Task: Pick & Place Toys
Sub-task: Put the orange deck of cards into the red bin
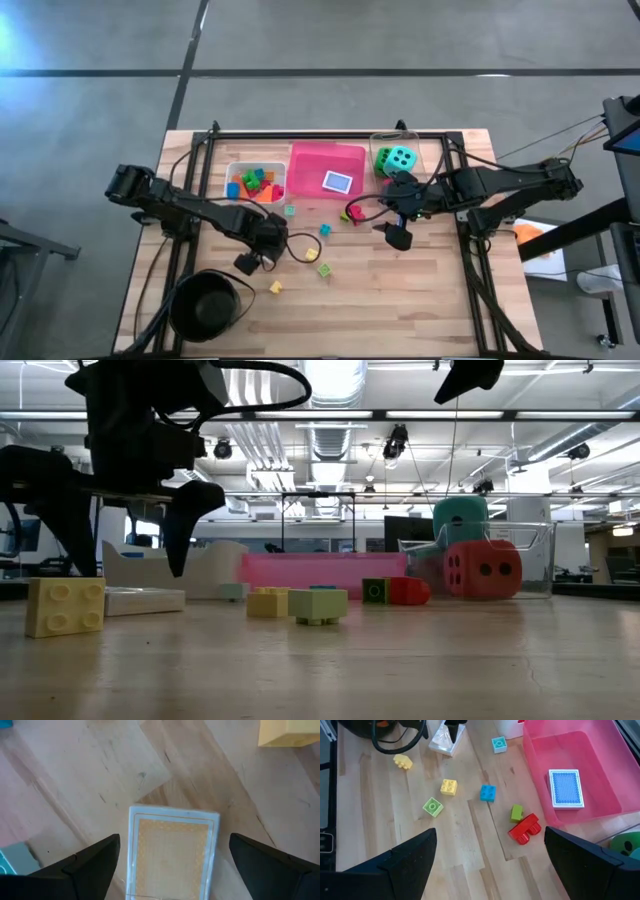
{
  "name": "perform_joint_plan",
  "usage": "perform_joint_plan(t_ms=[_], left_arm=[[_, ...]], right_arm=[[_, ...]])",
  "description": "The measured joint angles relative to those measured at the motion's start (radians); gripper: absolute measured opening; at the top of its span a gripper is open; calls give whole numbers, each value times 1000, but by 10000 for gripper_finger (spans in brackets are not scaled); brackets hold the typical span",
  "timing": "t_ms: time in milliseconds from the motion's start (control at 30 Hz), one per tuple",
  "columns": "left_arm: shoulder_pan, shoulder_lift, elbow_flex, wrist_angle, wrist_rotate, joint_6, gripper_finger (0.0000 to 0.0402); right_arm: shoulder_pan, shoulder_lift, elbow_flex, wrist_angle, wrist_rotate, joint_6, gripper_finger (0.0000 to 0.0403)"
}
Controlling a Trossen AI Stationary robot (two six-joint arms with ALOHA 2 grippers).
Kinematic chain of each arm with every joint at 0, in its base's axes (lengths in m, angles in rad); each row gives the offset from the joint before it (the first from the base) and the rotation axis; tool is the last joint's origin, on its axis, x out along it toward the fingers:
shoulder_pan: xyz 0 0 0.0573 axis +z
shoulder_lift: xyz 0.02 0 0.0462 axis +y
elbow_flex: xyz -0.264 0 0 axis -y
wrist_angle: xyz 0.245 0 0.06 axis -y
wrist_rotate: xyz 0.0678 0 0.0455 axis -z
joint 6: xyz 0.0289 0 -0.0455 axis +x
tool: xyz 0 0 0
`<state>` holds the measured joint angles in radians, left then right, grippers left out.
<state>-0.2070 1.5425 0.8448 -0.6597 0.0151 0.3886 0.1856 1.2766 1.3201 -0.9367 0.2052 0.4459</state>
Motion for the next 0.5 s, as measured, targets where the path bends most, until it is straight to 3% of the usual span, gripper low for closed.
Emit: perform_joint_plan(t_ms=[333,500], left_arm=[[-5,54,-1,5,6,5,373],[-4,93,-3,16,-44,4,373]], right_arm=[[0,0,0,1,-5,7,362],[0,0,0,1,-5,8,362]])
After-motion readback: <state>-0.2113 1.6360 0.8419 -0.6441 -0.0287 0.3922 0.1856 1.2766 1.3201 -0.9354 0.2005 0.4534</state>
